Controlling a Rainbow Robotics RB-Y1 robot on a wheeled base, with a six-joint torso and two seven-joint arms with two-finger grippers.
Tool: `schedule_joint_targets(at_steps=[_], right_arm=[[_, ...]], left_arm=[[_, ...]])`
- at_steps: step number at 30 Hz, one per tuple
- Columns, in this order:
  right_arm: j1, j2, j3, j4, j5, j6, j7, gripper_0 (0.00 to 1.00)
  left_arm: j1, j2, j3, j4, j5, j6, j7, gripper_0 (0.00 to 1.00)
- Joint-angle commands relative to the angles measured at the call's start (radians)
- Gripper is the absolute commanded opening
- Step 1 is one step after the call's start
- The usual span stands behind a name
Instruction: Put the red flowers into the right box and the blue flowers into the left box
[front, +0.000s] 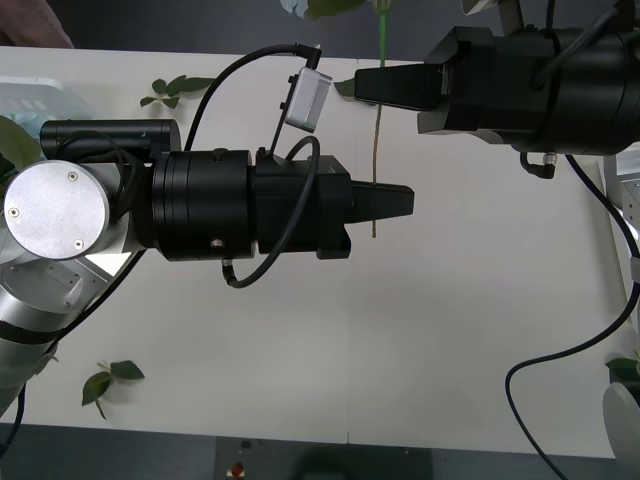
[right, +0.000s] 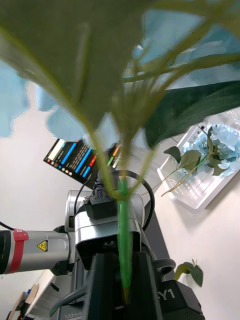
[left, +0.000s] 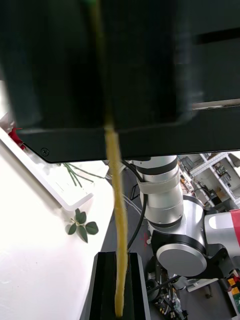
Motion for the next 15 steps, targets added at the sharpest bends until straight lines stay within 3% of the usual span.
schedule_joint_targets(at_steps=[1,2,15], right_arm=[[-0.018,0.013,-0.010,-0.036,-0.009,-0.003,-0.010,0.91],[-0.018,0.013,-0.010,-0.036,-0.009,-0.003,-0.010,1.00],[-0.018,0.013,-0.010,-0.036,-0.009,-0.003,-0.010,1.00]], left_arm=[[-0.038,0.027,0.005,-0.007,-0.002,-0.007,0.053,0.00],[-0.038,0.030,0.005,-0.007,-0.002,-0.007,0.053,0.00],[-0.038,0.099,0.048,-0.007,0.041,-0.017,0.053,0.00]])
